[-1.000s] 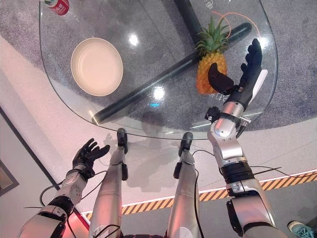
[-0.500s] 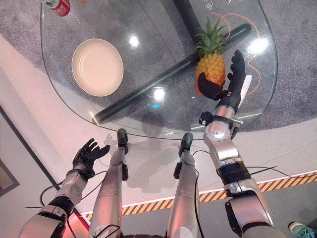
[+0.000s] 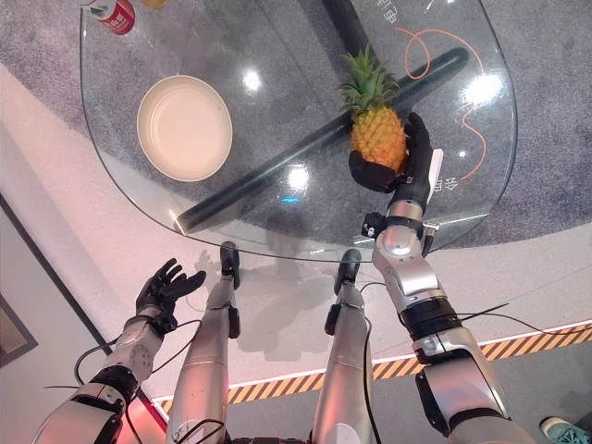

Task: Pick up the fruit to the plate

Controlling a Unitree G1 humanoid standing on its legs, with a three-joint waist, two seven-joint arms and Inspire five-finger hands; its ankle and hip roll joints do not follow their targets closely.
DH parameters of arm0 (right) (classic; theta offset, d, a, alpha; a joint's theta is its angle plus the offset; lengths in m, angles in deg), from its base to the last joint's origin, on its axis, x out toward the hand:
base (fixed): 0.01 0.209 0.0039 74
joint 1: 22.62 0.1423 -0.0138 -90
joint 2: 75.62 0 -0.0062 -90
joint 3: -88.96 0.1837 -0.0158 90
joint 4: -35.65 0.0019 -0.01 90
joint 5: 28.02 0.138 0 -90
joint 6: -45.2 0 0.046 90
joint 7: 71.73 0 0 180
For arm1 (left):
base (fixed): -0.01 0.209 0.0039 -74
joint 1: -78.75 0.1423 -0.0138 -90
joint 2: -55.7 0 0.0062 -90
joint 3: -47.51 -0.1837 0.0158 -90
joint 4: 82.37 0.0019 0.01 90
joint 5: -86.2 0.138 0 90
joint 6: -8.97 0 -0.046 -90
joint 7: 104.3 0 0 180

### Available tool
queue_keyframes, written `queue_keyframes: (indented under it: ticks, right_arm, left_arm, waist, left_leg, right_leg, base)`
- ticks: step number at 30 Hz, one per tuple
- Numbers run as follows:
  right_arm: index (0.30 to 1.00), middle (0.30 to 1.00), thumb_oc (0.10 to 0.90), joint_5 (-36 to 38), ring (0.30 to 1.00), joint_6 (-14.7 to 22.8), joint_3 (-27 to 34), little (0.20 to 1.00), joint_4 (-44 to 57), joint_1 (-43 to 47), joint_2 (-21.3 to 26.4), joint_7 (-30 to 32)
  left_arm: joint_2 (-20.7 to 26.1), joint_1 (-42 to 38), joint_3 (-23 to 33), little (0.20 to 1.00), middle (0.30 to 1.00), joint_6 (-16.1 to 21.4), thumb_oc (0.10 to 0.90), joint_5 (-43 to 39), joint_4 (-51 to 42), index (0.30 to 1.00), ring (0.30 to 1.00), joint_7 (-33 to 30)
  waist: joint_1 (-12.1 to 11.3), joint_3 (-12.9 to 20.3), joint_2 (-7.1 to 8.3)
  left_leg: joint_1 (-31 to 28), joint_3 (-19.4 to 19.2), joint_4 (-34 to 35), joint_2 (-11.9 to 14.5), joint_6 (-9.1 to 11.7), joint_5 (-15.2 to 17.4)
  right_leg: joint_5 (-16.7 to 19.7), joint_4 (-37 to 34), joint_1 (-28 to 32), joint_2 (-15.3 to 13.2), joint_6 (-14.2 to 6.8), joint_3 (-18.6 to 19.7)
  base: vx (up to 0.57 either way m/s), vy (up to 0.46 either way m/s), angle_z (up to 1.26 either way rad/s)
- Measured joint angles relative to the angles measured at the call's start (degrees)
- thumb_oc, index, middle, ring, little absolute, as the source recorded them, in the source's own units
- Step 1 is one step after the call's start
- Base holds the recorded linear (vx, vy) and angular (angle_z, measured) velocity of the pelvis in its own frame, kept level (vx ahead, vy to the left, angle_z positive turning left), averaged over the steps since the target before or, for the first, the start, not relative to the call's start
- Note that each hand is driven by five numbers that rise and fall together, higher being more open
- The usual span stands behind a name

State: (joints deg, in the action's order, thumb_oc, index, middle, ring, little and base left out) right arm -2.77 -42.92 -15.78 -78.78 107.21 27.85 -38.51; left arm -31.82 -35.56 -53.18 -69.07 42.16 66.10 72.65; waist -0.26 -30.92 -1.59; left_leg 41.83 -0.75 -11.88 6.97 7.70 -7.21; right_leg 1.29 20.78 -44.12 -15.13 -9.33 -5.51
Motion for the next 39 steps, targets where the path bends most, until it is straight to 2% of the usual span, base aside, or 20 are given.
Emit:
queue_keyframes:
  ticks: [12, 17, 19, 20, 29, 39]
  right_arm:
    - [0.900, 0.900, 0.800, -0.75, 0.900, -2.39, 0.03, 0.900, 0.52, 0.67, 0.11, -0.89]
    - [0.900, 0.900, 0.800, -4.42, 0.900, -4.61, -0.07, 0.900, 1.77, 0.66, 0.27, -0.92]
    - [0.724, 0.724, 0.594, -5.48, 0.724, -5.68, -0.30, 0.694, 2.47, 0.65, 0.54, -0.92]
    - [0.300, 0.300, 0.100, -6.41, 0.300, -6.04, -0.49, 0.200, 2.59, 0.66, 0.65, -0.93]
    - [0.300, 0.300, 0.100, -11.64, 0.300, -9.56, -1.96, 0.200, 3.27, 2.11, 3.14, -0.78]
    - [0.300, 0.300, 0.100, -11.64, 0.300, -9.46, -2.04, 0.200, 3.26, 2.01, 3.14, -0.60]
  left_arm:
    - [0.00, 0.00, -0.07, 0.900, 0.900, -0.31, 0.800, 0.54, -1.32, 0.900, 0.900, -0.18]
    - [0.00, 0.00, -0.10, 0.900, 0.900, -0.35, 0.800, 0.67, -1.69, 0.900, 0.900, -0.20]
    - [0.00, 0.00, -0.09, 0.900, 0.900, -0.35, 0.800, 0.67, -1.69, 0.900, 0.900, -0.20]
    - [0.00, 0.00, -0.10, 0.900, 0.900, -0.36, 0.800, 0.68, -1.69, 0.900, 0.900, -0.20]
    - [0.00, 0.00, -0.06, 0.900, 0.900, -0.39, 0.800, 0.67, -1.78, 0.900, 0.900, -0.20]
    - [0.01, 0.00, 0.94, 0.900, 0.900, -0.16, 0.800, -2.38, -1.98, 0.900, 0.900, -0.63]
  waist:
    - [0.24, 0.00, 0.00]
    - [0.27, 0.00, 0.00]
    - [0.28, 0.00, 0.00]
    - [0.29, 0.00, 0.00]
    - [0.25, 0.00, 0.00]
    - [0.22, 0.00, 0.00]
  left_leg:
    - [0.12, 0.02, 0.19, 0.00, -0.22, 0.15]
    - [0.13, 0.01, 0.43, 0.00, -0.21, 0.14]
    - [0.13, 0.01, 0.55, 0.00, -0.20, 0.12]
    - [0.14, 0.01, 0.59, 0.00, -0.20, 0.12]
    - [0.26, 0.00, 0.75, 0.00, 0.06, -0.04]
    - [0.19, 0.02, 0.69, 0.01, 0.13, -0.11]
  right_leg:
    - [-0.10, -0.02, -0.14, 0.00, 0.00, -0.04]
    - [-0.14, -0.06, -0.25, 0.00, -0.01, -0.05]
    - [-0.16, -0.07, -0.30, 0.00, -0.01, -0.06]
    - [-0.19, -0.07, -0.32, 0.01, 0.00, -0.06]
    - [-0.31, -0.06, -0.52, 0.01, -0.01, -0.07]
    - [-0.30, 0.14, -0.52, 0.00, -0.01, -0.08]
  base:
    - [0.00, 0.000, 0.00]
    - [0.00, 0.000, 0.00]
    - [0.00, 0.000, 0.00]
    - [0.00, 0.000, 0.00]
    - [0.00, 0.000, 0.00]
    - [0.00, 0.000, 0.00]
